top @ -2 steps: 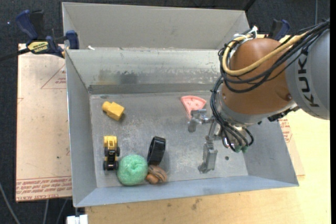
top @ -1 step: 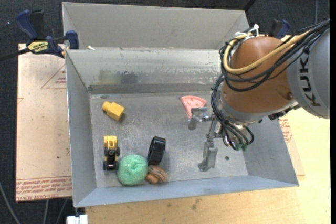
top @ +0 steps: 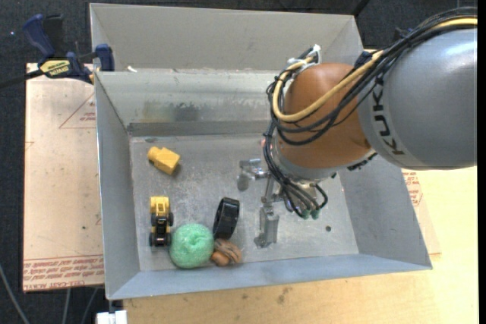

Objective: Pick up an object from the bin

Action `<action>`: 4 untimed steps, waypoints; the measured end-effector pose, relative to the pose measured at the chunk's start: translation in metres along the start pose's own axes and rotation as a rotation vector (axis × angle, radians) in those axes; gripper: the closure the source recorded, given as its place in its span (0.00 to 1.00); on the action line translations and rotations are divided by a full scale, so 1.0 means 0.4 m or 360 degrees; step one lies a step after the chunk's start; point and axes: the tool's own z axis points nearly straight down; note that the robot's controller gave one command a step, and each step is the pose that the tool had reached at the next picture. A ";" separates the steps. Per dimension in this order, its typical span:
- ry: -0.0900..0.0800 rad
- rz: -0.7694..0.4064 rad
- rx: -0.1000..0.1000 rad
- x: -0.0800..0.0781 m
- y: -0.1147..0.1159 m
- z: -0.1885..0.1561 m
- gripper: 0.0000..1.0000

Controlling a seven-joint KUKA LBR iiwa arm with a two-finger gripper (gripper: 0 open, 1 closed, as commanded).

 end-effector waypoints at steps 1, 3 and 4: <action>0.0005 -0.0017 -0.0003 -0.058 0.141 0.102 0.00; -0.0002 -0.0402 -0.0008 0.019 0.107 0.256 1.00; -0.0002 -0.0401 -0.0008 0.019 0.107 0.256 1.00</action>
Offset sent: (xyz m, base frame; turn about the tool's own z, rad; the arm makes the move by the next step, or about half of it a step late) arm -0.0137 0.0336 -0.0708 0.0898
